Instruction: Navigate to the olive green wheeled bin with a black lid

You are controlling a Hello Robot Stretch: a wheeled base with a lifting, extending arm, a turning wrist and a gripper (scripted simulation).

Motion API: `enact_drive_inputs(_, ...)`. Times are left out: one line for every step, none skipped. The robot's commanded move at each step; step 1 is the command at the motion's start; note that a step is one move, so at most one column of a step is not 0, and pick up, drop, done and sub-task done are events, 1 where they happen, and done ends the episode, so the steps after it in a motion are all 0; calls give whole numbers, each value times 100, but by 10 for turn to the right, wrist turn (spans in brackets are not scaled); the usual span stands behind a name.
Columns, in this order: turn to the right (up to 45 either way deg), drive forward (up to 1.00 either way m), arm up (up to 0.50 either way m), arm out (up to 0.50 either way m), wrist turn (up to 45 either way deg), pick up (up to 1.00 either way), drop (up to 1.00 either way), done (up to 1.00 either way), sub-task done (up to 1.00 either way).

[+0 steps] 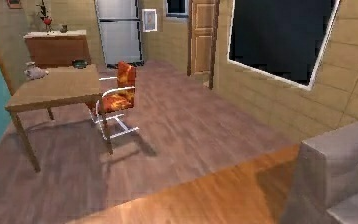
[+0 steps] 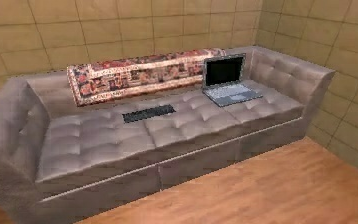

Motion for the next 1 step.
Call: enact_drive_inputs(0,100,0,0,0,0,0,0,0)
